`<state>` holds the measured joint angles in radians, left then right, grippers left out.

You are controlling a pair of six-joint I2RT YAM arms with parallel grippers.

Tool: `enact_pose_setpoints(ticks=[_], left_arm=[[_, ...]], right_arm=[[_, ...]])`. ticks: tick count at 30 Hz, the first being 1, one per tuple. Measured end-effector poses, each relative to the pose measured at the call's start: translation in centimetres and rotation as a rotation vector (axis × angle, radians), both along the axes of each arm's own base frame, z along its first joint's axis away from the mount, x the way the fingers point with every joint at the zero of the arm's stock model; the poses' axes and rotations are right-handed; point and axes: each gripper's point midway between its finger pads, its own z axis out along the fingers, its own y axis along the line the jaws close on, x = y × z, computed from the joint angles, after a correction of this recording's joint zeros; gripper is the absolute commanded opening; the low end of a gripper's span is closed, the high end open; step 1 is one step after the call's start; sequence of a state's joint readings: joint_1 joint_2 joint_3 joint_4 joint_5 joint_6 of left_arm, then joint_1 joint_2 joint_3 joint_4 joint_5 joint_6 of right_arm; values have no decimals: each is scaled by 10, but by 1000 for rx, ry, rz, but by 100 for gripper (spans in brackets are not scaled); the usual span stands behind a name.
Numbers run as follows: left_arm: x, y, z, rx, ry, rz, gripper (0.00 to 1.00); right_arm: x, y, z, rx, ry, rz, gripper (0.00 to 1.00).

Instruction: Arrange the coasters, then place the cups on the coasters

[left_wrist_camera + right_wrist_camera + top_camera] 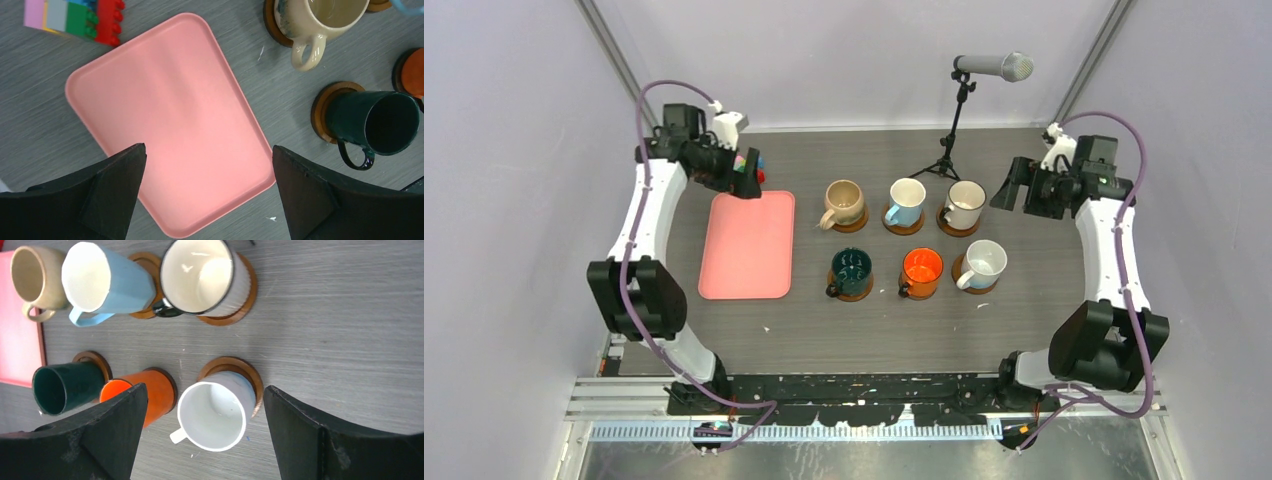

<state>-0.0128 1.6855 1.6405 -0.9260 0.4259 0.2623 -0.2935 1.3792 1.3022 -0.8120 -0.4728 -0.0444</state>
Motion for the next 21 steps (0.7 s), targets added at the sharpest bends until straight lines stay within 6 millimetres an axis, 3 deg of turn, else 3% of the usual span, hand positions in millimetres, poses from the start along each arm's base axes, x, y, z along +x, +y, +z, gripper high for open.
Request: enact_pose_setpoints(ticks=[5,10,17,21], left_arm=[[-8,31,24,-31,-37,88,100],[-21,47,15,-35,-23,187,100],[-38,49,-20,-41,58,276,100],[-42,51,-28,-35,86,312,100]], right_arm=[[2,43,-4,-26,13,120,90],[-1,79,-13,-40,27,207,90],[-4,74,-28,-57,55,184,90],[-6,71,-33,-69,68,174,90]])
